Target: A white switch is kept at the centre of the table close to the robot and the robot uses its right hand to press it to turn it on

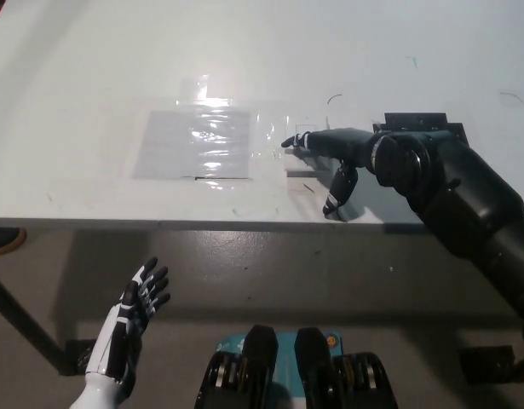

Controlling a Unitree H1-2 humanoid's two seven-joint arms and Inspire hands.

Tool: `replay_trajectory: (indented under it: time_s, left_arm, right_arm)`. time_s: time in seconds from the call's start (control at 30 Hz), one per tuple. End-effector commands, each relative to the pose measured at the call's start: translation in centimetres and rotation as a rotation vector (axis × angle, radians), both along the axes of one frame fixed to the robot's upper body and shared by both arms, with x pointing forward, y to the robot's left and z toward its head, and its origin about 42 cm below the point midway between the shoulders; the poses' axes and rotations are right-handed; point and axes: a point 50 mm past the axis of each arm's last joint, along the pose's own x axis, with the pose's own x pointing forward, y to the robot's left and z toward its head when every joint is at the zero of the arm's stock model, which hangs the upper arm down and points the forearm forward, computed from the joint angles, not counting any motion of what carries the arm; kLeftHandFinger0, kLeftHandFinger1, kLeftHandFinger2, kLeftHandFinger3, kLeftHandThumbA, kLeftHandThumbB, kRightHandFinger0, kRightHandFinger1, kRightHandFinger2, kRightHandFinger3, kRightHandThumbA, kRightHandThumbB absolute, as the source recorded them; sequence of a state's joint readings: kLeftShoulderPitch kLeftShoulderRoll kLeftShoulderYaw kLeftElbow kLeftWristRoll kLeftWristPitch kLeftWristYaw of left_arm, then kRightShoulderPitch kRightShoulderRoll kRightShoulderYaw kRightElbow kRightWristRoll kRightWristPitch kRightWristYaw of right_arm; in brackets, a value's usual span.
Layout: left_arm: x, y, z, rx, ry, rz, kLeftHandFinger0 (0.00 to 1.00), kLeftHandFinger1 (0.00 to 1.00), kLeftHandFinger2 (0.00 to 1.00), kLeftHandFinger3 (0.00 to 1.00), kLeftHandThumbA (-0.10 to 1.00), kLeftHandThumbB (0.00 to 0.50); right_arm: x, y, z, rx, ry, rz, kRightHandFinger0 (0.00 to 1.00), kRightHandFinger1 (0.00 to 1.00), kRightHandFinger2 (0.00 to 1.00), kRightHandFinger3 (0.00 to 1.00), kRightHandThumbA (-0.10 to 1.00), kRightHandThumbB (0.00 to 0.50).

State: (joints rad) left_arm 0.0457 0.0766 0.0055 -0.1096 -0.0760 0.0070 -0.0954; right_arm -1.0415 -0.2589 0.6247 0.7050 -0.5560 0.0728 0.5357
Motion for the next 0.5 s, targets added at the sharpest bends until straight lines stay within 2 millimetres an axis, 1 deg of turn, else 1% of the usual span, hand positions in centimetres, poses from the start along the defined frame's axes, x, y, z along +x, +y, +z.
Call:
replay_trajectory:
  time_s: [0.0, 0.13, 0.2, 0.27, 0.4, 0.47]
  left_arm:
    - [0.4, 0.0, 1.3, 0.009, -0.059, -0.015, 1.0, 1.0, 1.0, 1.0, 1.0, 0.009]
    - [0.6, 0.0, 1.5, 0.005, -0.067, -0.014, 1.0, 1.0, 1.0, 1.0, 1.0, 0.001]
    - [0.6, 0.1, 1.5, 0.01, -0.06, -0.011, 1.0, 1.0, 1.0, 1.0, 1.0, 0.016]
    - [0.7, 0.1, 1.5, 0.014, -0.068, -0.01, 1.0, 1.0, 1.0, 1.0, 1.0, 0.0]
    - [0.6, 0.2, 1.5, 0.012, -0.068, -0.01, 1.0, 1.0, 1.0, 1.0, 1.0, 0.008]
    - [0.5, 0.2, 1.5, 0.013, -0.066, -0.012, 1.0, 1.0, 1.0, 1.0, 1.0, 0.006]
  right_arm:
    - [0.2, -0.2, 1.2, -0.018, -0.05, 0.021, 1.0, 1.0, 1.0, 1.0, 1.0, 0.365]
    - [0.2, 0.0, 1.0, -0.025, -0.049, 0.027, 1.0, 1.0, 1.0, 1.0, 1.0, 0.359]
    - [-0.1, 0.2, 0.6, -0.03, -0.038, 0.031, 1.0, 1.0, 1.0, 1.0, 1.0, 0.358]
    - [-0.3, 0.2, 0.5, -0.04, -0.025, 0.029, 1.0, 1.0, 1.0, 1.0, 1.0, 0.354]
    - [-0.4, 0.0, 0.1, -0.043, -0.013, 0.025, 1.0, 1.0, 1.0, 1.0, 1.0, 0.354]
    - [-0.6, -0.3, -0.4, -0.048, 0.0, 0.015, 1.0, 1.0, 1.0, 1.0, 1.0, 0.354]
